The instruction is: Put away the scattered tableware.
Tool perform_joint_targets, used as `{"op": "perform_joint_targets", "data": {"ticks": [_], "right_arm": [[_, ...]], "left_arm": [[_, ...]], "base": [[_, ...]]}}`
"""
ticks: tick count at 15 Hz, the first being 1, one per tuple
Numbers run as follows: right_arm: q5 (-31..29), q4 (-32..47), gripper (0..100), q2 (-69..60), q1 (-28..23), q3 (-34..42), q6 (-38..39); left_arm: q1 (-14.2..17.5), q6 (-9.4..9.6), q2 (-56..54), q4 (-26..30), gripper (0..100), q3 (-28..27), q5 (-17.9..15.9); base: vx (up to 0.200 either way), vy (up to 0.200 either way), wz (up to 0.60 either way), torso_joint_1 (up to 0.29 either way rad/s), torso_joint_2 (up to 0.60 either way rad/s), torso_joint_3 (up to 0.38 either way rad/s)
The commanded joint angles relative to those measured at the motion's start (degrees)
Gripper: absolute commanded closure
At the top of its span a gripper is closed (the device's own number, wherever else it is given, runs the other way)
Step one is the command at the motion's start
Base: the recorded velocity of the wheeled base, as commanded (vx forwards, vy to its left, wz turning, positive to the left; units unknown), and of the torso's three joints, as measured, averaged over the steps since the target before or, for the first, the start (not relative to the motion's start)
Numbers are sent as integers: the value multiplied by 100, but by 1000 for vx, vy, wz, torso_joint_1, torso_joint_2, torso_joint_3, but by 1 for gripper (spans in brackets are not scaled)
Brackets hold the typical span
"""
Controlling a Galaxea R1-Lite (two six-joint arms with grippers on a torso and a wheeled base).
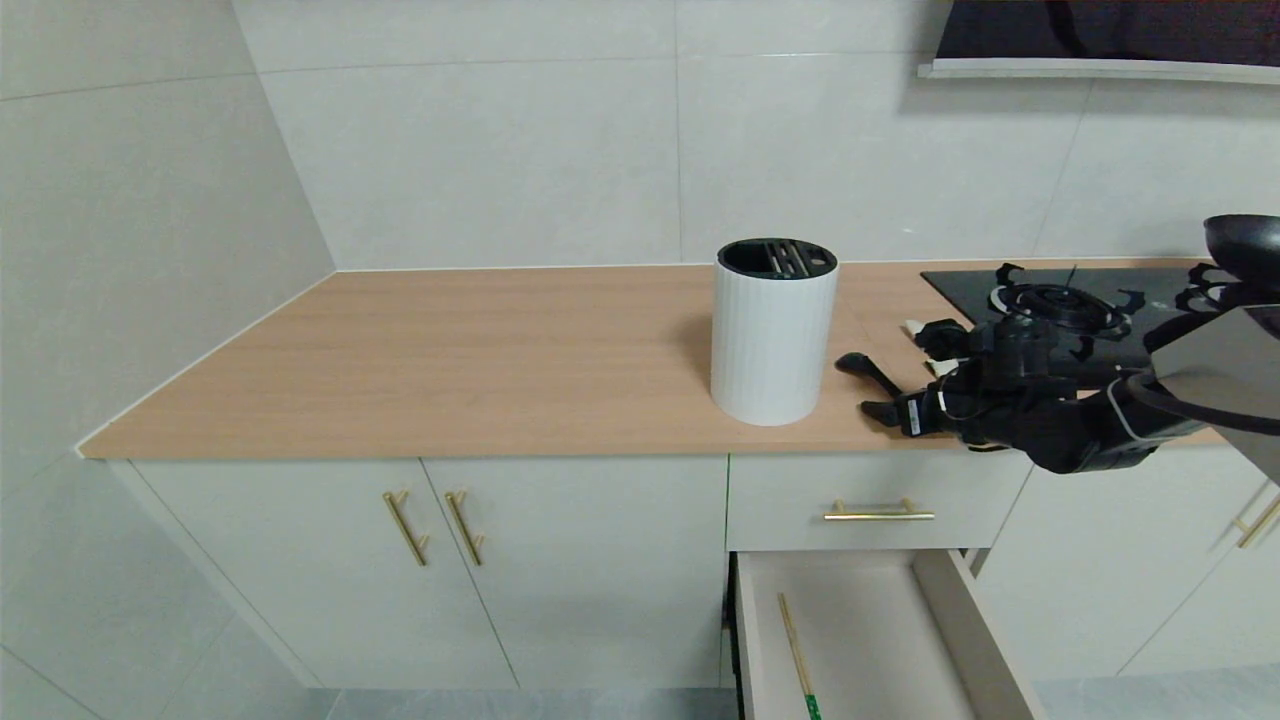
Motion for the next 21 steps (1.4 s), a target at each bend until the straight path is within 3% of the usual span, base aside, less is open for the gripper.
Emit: {"op": "perform_joint_targets", "data": {"ticks": [1, 2, 3, 15, 21], "right_arm": [[2, 3, 0, 10, 0, -3, -2], [2, 3, 0, 18, 0, -12, 7], [2, 3, 100, 36, 0, -12, 7], [-192, 91, 100, -96, -18, -118, 42], [-473, 1928, 100, -2003, 158, 383, 1018]], "left_arm": [[1, -2, 2, -1, 0, 0, 2], [1, -2, 2, -1, 0, 0, 2], [1, -2, 2, -1, 0, 0, 2], [1, -2, 2, -1, 0, 0, 2], [1, -2, 2, -1, 0, 0, 2]], "base": [[0, 0, 0, 0, 0, 0], [0, 0, 0, 0, 0, 0], [0, 0, 0, 0, 0, 0], [0, 0, 0, 0, 0, 0], [0, 0, 0, 0, 0, 0]]}}
